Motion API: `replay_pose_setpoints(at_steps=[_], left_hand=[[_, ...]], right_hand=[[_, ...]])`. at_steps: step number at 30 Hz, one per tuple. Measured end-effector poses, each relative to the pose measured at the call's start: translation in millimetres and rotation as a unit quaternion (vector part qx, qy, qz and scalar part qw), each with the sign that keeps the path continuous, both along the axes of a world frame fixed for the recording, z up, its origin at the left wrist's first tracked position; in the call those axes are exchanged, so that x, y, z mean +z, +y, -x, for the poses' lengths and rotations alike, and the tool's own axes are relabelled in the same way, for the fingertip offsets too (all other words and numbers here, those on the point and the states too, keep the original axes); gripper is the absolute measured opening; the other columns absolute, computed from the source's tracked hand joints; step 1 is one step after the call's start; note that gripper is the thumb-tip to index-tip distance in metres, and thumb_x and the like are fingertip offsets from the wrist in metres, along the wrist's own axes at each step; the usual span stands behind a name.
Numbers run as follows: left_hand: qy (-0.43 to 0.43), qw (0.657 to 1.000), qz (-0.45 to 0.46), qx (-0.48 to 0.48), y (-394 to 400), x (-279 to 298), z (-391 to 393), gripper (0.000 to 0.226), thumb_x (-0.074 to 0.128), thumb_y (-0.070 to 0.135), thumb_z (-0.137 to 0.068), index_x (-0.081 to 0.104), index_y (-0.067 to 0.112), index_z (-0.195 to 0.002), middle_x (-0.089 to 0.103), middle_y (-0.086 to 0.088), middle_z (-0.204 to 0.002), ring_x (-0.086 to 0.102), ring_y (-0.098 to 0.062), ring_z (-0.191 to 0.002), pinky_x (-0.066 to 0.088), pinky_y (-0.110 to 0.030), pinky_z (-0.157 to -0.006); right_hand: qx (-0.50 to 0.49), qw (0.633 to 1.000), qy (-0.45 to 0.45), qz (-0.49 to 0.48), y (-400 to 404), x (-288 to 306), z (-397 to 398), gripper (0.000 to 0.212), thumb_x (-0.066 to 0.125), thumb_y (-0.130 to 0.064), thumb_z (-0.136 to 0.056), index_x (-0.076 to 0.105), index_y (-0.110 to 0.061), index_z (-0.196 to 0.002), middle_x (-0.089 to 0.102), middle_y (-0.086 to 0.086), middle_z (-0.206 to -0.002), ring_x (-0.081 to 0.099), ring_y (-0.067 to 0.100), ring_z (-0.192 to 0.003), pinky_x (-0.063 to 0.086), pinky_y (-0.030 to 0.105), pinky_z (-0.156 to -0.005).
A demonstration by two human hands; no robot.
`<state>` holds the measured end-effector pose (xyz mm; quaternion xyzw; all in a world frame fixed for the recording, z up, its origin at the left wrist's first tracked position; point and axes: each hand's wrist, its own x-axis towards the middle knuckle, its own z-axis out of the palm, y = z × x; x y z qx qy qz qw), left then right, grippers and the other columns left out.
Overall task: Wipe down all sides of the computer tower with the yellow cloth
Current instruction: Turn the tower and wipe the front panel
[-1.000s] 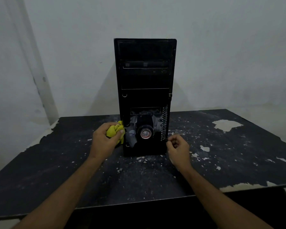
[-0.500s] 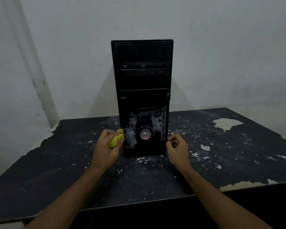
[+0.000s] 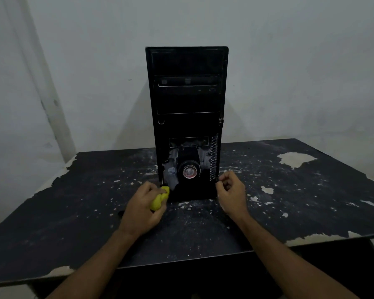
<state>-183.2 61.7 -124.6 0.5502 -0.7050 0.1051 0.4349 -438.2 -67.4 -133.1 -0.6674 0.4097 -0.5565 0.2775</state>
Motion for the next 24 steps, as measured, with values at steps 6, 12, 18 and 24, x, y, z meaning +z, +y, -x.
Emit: replay_pose_setpoints(at_steps=[6, 12, 18, 24], left_hand=[[-0.158, 0.987, 0.014, 0.031, -16.2, 0.7, 21.3, 0.034, 0.082, 0.023, -0.085, 0.073, 0.012, -0.116, 0.051, -0.003, -0.102, 0.056, -0.022, -0.080, 0.052, -0.038, -0.054], [-0.162, 0.979, 0.097, 0.083, -21.9, 18.6, 18.1, 0.031, 0.073, 0.019, -0.091, 0.073, 0.007, -0.120, 0.057, -0.011, -0.102, 0.057, -0.026, -0.082, 0.051, -0.035, -0.058], [-0.220, 0.975, 0.018, 0.036, -15.9, 5.9, 17.8, 0.048, 0.088, 0.011, -0.075, 0.072, 0.010, -0.120, 0.056, -0.008, -0.108, 0.059, -0.025, -0.081, 0.053, -0.036, -0.056], [-0.162, 0.978, 0.084, 0.101, -19.3, 14.2, 23.3, 0.043, 0.083, 0.015, -0.084, 0.072, 0.010, -0.125, 0.062, -0.010, -0.112, 0.057, -0.025, -0.089, 0.049, -0.035, -0.066]], right_hand=[[-0.001, 1.000, -0.004, 0.000, 0.3, -2.2, 0.1, 0.016, 0.061, -0.013, -0.091, 0.055, -0.027, -0.085, 0.057, -0.004, -0.069, 0.051, 0.013, -0.059, 0.046, 0.043, -0.056], [0.005, 1.000, -0.013, -0.005, 0.0, -0.7, 0.5, 0.014, 0.061, -0.012, -0.090, 0.055, -0.024, -0.086, 0.057, -0.002, -0.068, 0.050, 0.012, -0.059, 0.043, 0.034, -0.055], [0.009, 1.000, -0.014, -0.002, 1.2, -1.4, 0.5, 0.012, 0.060, -0.015, -0.090, 0.055, -0.026, -0.085, 0.057, 0.000, -0.068, 0.051, 0.013, -0.059, 0.045, 0.040, -0.055], [0.002, 1.000, -0.001, -0.002, 1.0, -1.3, 0.6, 0.015, 0.061, -0.014, -0.092, 0.054, -0.026, -0.086, 0.059, 0.001, -0.070, 0.052, 0.014, -0.060, 0.047, 0.044, -0.057]])
